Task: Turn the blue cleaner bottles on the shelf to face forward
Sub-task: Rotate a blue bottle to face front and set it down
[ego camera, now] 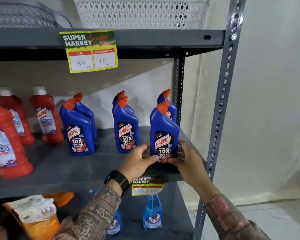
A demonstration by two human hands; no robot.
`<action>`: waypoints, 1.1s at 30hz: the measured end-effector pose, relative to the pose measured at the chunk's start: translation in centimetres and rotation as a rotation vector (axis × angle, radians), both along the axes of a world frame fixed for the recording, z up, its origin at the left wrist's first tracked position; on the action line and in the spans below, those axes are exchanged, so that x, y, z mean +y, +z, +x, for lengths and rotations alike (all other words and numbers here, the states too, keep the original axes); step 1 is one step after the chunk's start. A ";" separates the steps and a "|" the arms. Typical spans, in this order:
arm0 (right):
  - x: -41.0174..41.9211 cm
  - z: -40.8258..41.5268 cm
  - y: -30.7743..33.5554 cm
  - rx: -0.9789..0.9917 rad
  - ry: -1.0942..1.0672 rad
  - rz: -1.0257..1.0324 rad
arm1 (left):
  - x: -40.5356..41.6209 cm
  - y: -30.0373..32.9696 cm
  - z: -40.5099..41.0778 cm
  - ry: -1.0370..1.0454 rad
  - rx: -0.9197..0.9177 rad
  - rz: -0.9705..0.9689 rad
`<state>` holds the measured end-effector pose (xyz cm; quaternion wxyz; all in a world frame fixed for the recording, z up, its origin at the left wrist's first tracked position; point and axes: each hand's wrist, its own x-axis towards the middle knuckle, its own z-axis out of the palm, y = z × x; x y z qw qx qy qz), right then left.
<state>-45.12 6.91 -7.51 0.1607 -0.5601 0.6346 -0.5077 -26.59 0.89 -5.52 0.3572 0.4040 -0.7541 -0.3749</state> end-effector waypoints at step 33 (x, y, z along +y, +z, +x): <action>4.4 2.7 -4.8 0.146 -0.357 -0.411 | -0.4 0.1 0.2 -0.031 -0.024 0.016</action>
